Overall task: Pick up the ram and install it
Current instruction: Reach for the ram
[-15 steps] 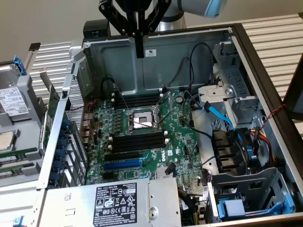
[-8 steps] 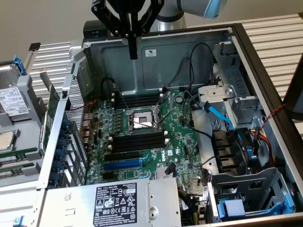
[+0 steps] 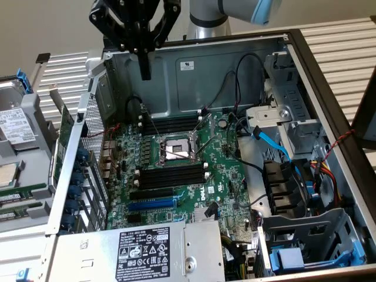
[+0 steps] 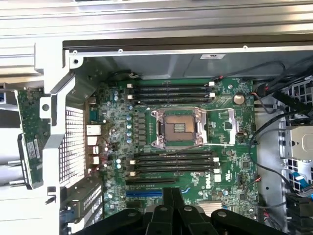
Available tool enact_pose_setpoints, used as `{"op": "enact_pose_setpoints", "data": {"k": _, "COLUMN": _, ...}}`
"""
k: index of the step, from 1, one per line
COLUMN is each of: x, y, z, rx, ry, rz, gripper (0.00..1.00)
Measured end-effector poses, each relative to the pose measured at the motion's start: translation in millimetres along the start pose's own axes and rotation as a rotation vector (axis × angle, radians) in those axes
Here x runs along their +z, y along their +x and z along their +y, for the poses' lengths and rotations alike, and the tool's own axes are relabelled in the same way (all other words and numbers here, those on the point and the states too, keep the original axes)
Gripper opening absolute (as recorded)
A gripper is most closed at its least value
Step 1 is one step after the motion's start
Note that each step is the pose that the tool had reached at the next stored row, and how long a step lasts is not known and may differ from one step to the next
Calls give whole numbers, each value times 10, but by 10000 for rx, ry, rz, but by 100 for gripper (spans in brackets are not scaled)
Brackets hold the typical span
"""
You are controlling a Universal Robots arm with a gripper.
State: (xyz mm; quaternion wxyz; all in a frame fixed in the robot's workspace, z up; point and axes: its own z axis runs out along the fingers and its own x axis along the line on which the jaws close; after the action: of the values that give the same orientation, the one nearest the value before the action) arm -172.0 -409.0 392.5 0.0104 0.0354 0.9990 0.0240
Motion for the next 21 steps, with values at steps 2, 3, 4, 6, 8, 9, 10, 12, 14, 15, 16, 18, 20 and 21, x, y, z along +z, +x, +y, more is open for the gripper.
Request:
{"op": "enact_pose_setpoints", "data": {"k": 2, "x": -2, "y": 90, "z": -29, "rx": 1, "ry": 0, "rz": 0, "gripper": 10}}
{"op": "enact_pose_setpoints", "data": {"k": 3, "x": -3, "y": 134, "z": -43, "rx": 1, "ry": 0, "rz": 0, "gripper": 10}}
{"op": "enact_pose_setpoints", "data": {"k": 4, "x": -5, "y": 179, "z": -58, "rx": 0, "ry": 0, "rz": 1, "gripper": 10}}
{"op": "enact_pose_setpoints", "data": {"k": 6, "x": -7, "y": 268, "z": -90, "rx": 1, "ry": -1, "rz": 0, "gripper": 10}}
{"op": "enact_pose_setpoints", "data": {"k": 8, "x": -10, "y": 355, "z": -124, "rx": 1, "ry": 1, "rz": 1, "gripper": 10}}
{"op": "enact_pose_setpoints", "data": {"k": 9, "x": -11, "y": 394, "z": -140, "rx": 0, "ry": 0, "rz": 0, "gripper": 10}}
{"op": "enact_pose_setpoints", "data": {"k": 10, "x": -13, "y": 433, "z": -155, "rx": 0, "ry": -1, "rz": 0, "gripper": 10}}
{"op": "enact_pose_setpoints", "data": {"k": 12, "x": -16, "y": 513, "z": -183, "rx": 1, "ry": 0, "rz": 0, "gripper": 10}}
{"op": "enact_pose_setpoints", "data": {"k": 14, "x": -19, "y": 601, "z": -211, "rx": 1, "ry": 0, "rz": 0, "gripper": 10}}
{"op": "enact_pose_setpoints", "data": {"k": 15, "x": -20, "y": 645, "z": -225, "rx": 1, "ry": -2, "rz": 0, "gripper": 10}}
{"op": "enact_pose_setpoints", "data": {"k": 16, "x": -22, "y": 689, "z": -238, "rx": 0, "ry": -4, "rz": 1, "gripper": 10}}
{"op": "enact_pose_setpoints", "data": {"k": 18, "x": -25, "y": 780, "z": -265, "rx": 1, "ry": -12, "rz": 2, "gripper": 10}}
{"op": "enact_pose_setpoints", "data": {"k": 20, "x": -28, "y": 870, "z": -292, "rx": 2, "ry": -20, "rz": 2, "gripper": 10}}
{"op": "enact_pose_setpoints", "data": {"k": 21, "x": -30, "y": 914, "z": -305, "rx": 1, "ry": -22, "rz": 3, "gripper": 10}}
